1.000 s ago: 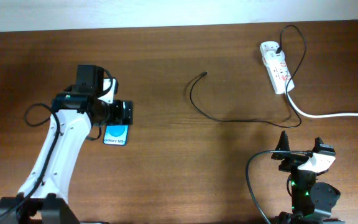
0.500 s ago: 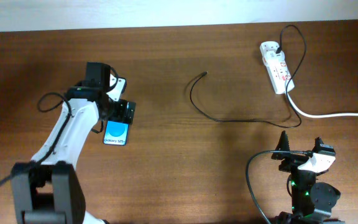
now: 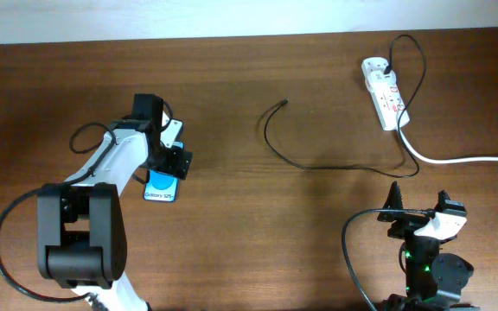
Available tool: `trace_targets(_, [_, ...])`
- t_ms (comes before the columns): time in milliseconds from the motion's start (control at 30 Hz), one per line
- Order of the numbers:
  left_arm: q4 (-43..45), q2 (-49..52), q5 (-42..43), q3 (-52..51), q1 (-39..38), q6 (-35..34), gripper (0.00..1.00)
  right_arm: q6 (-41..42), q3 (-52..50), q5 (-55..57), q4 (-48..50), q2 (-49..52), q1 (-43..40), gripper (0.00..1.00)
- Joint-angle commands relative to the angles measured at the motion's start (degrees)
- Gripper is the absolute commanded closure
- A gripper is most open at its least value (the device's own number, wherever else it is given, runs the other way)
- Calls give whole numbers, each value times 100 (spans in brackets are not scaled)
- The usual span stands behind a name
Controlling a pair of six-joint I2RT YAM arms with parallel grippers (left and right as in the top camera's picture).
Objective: Plug charger to phone and switch on socket
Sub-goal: 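Lower the left gripper over the blue phone and grasp its top edge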
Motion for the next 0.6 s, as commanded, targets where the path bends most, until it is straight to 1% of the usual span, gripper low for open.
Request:
trace_targets(0, [79,271,-76,81,-11,109,1,-7,-31,26,-33,-39,2,2])
trace_targets(200, [-96,597,-79,76,-4,111,1,-7,-31,24,-33,-39,2,2])
trace_targets(433, [-741,612,-76,76,-4,96,1,-4,-31,24,-33,-39,0,2])
trace_targets(500, [-726,612,-74,76,17,-234,1,-4,-31,26,-33,-39,0,2])
trace_targets(567, [-710,612,-79,76,63,-393,1,-4,-31,24,-33,-39,0,2])
